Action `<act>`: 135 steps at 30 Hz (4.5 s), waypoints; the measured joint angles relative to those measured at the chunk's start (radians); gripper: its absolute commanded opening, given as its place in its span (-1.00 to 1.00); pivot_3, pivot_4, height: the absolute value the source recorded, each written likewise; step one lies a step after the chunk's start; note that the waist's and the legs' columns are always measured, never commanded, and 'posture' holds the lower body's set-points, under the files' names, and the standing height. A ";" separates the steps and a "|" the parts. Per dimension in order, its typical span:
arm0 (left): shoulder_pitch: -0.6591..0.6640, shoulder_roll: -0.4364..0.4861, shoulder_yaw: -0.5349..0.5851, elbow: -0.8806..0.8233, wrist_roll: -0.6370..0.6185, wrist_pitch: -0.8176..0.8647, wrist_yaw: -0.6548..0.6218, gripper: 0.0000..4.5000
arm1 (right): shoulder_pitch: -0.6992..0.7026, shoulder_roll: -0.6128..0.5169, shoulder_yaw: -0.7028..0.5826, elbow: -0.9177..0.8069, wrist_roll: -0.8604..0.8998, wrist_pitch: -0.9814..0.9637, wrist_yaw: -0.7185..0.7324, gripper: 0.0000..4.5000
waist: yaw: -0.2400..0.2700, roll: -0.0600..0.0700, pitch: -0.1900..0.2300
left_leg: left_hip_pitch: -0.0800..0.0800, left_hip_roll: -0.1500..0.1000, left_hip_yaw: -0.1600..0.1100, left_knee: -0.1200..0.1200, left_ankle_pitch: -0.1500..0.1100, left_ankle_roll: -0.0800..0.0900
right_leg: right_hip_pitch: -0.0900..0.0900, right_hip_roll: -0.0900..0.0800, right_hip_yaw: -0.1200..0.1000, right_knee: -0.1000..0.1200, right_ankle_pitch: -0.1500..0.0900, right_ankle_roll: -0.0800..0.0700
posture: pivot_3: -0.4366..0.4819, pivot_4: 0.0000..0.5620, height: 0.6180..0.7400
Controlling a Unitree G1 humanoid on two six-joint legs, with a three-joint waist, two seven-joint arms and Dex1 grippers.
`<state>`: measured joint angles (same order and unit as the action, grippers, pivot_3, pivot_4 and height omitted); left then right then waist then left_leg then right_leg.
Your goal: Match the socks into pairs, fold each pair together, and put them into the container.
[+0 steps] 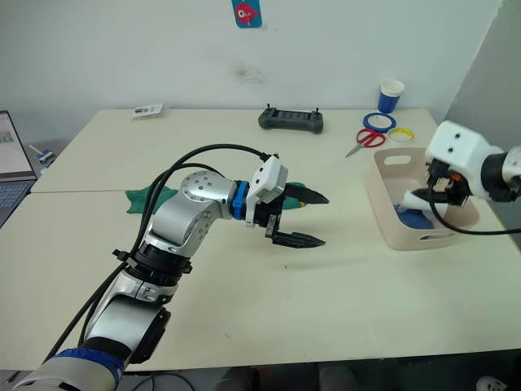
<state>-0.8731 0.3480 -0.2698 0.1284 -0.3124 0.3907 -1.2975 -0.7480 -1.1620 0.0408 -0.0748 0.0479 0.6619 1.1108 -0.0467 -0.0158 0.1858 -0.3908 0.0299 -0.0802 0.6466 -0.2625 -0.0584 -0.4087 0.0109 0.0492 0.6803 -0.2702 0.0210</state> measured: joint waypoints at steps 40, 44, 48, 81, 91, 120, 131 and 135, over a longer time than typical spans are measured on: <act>0.467 0.280 0.399 0.081 0.050 -0.222 0.357 1.00 | 0.674 0.703 -0.199 -0.722 0.068 0.036 -0.571 0.52 | 0.014 0.000 -0.002 | 0.004 0.000 -0.001 0.000 0.000 -0.001 | 0.004 -0.003 -0.002 0.001 0.000 0.000 | -0.05 -0.47 1.00; 0.658 0.294 0.448 0.078 0.080 -0.303 0.418 1.00 | 0.877 0.766 -0.130 -0.717 0.059 -0.072 -0.607 0.52 | 0.019 0.000 -0.002 | 0.005 0.000 -0.001 0.000 0.000 -0.001 | 0.004 -0.003 -0.002 0.001 0.000 0.000 | -0.05 -0.47 1.00; 0.752 0.294 0.515 0.107 0.091 -0.335 0.500 1.00 | 1.043 0.769 -0.086 -0.697 0.042 -0.167 -0.613 0.60 | 0.019 -0.001 -0.002 | 0.007 0.000 -0.001 -0.001 0.001 -0.001 | 0.005 -0.003 -0.002 0.002 -0.001 0.002 | -0.05 -0.47 1.00; 0.943 0.297 0.614 -0.159 0.017 -0.136 0.619 1.00 | 0.931 0.730 -0.077 -0.586 0.132 -0.241 -0.589 0.98 | 0.015 -0.008 -0.006 | 0.009 0.001 0.001 -0.002 0.005 -0.005 | 0.005 -0.003 -0.002 0.001 0.002 -0.001 | -0.05 -0.47 1.00; 0.841 0.278 0.585 -0.143 0.017 -0.135 0.635 1.00 | 0.827 0.689 -0.073 -0.624 0.182 -0.169 -0.587 0.98 | 0.016 -0.008 -0.006 | 0.009 0.001 0.000 -0.003 0.005 -0.005 | 0.005 -0.002 -0.002 0.001 0.003 0.001 | -0.05 -0.47 1.00; 0.210 0.159 0.308 0.521 0.235 -0.128 0.740 -0.01 | 0.691 0.546 0.022 -0.709 0.305 0.040 -0.524 1.00 | 0.014 -0.009 -0.005 | 0.007 0.001 -0.001 -0.002 0.005 -0.005 | 0.005 -0.001 -0.003 0.001 0.003 0.002 | -0.05 -0.47 1.00; 0.290 0.180 0.372 0.392 0.166 -0.002 0.710 -0.99 | 0.696 0.545 0.023 -0.711 0.305 0.039 -0.530 1.00 | -0.001 -0.009 -0.005 | 0.008 0.001 0.000 -0.003 0.005 -0.005 | 0.005 -0.001 -0.001 0.000 0.004 0.004 | -0.05 -0.47 1.00; 0.418 0.214 0.412 0.177 0.071 0.153 0.651 -0.99 | 0.703 0.541 0.024 -0.714 0.305 0.033 -0.529 1.00 | -0.003 -0.009 -0.005 | 0.007 0.001 0.000 -0.003 0.005 -0.005 | 0.004 -0.001 -0.002 0.001 0.004 0.004 | -0.05 -0.47 1.00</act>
<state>-0.4549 0.5621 0.1426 0.3054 -0.2414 0.5436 -0.6466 -0.0450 -0.6209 0.0645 -0.7889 0.3527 0.6950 0.5819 -0.0500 -0.0247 0.1805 -0.3837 0.0313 -0.0806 0.6435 -0.2574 -0.0633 -0.4043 0.0098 0.0474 0.6809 -0.2662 0.0249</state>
